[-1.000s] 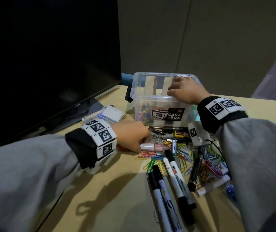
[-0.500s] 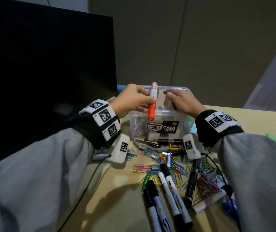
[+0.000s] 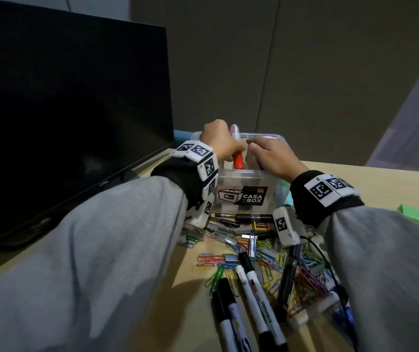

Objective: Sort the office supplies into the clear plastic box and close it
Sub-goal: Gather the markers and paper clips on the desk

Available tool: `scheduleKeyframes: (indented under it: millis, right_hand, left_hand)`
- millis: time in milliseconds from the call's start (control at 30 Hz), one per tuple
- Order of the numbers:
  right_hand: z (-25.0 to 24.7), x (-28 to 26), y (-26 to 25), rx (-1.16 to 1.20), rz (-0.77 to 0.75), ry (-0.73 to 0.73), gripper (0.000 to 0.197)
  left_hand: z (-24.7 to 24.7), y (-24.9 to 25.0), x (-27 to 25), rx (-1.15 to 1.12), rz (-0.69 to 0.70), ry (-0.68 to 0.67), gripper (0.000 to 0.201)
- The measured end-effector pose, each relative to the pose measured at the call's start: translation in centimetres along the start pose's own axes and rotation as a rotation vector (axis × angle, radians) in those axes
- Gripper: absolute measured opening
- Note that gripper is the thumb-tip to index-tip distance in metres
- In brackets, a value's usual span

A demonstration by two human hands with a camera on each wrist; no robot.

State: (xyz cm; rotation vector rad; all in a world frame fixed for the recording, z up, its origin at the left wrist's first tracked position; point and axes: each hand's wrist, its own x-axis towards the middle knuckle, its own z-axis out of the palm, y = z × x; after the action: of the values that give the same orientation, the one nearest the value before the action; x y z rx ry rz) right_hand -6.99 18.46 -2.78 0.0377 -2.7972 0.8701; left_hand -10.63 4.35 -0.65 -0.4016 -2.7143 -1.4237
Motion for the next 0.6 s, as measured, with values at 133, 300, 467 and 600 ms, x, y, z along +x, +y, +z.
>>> scheduleKeyframes:
  millis: [133, 300, 467, 600]
  right_hand:
    - [0.2, 0.2, 0.3, -0.065, -0.009, 0.002, 0.04]
    - [0.2, 0.4, 0.2, -0.156, -0.03, 0.001, 0.036]
    - [0.7, 0.6, 0.4, -0.309, -0.038, -0.01, 0.036]
    - [0.8, 0.9, 0.7, -0.331, -0.028, -0.023, 0.035]
  left_hand:
    - [-0.2, 0.0, -0.5, 0.091, 0.054, 0.048, 0.029]
    - [-1.6, -1.8, -1.3, 0.104, 0.196, 0.031, 0.021]
    - [-3.4, -3.2, -4.9, 0.194, 0.521, -0.076, 0.006]
    - [-4.4, -4.6, -8.2, 0.38, 0.634, -0.453, 0.009]
